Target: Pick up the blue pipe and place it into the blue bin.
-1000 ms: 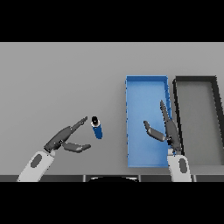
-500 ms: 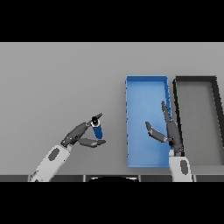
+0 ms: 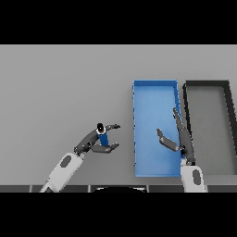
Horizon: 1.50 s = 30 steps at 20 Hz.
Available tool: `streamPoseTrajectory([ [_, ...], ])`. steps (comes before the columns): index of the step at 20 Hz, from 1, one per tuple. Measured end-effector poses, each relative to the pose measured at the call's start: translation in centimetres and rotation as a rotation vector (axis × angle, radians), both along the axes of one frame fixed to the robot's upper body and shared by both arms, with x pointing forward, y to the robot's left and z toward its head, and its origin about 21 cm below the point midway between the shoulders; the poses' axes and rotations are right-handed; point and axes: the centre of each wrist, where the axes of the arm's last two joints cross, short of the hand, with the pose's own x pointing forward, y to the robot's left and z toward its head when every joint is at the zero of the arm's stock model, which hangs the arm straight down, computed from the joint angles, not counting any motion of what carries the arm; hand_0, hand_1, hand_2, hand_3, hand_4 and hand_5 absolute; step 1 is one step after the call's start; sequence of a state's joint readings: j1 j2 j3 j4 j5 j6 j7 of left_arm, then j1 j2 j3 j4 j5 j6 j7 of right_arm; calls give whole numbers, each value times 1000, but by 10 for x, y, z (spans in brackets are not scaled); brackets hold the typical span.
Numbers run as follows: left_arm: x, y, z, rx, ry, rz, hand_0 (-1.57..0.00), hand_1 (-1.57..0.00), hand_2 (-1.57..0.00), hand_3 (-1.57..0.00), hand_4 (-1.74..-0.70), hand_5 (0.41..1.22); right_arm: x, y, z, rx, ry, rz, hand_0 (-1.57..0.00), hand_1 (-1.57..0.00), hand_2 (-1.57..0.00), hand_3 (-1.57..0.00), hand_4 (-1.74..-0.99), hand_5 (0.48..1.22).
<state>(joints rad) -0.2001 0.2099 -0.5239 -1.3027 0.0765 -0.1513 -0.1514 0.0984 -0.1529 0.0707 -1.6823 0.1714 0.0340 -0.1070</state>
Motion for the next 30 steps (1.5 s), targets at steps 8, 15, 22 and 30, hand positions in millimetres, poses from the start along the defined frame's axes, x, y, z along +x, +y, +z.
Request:
streamPoseTrajectory([
  [8,-6,-14,0,-51,-13,-12,-1317,-1356,-1386,-1378,-1513,1139,-1,7,3,11,-2,7,1,1,1,1,-1222,646],
  [15,-2,-28,29,-157,-154,-11,-1518,-1526,-1532,-1531,-1469,1204,4,4,5,29,0,4,1,1,1,1,-1226,636],
  [22,2,-46,73,-209,-225,-94,-1560,-1562,-1563,-1563,-1466,1217,2,-1,2,-22,12,-1,1,1,1,1,-1170,644],
  [30,0,-50,80,-175,-206,-121,-1569,-1569,-1570,-1570,-1466,1220,-25,9,0,-33,-41,-73,1,1,1,1,-1138,643],
])
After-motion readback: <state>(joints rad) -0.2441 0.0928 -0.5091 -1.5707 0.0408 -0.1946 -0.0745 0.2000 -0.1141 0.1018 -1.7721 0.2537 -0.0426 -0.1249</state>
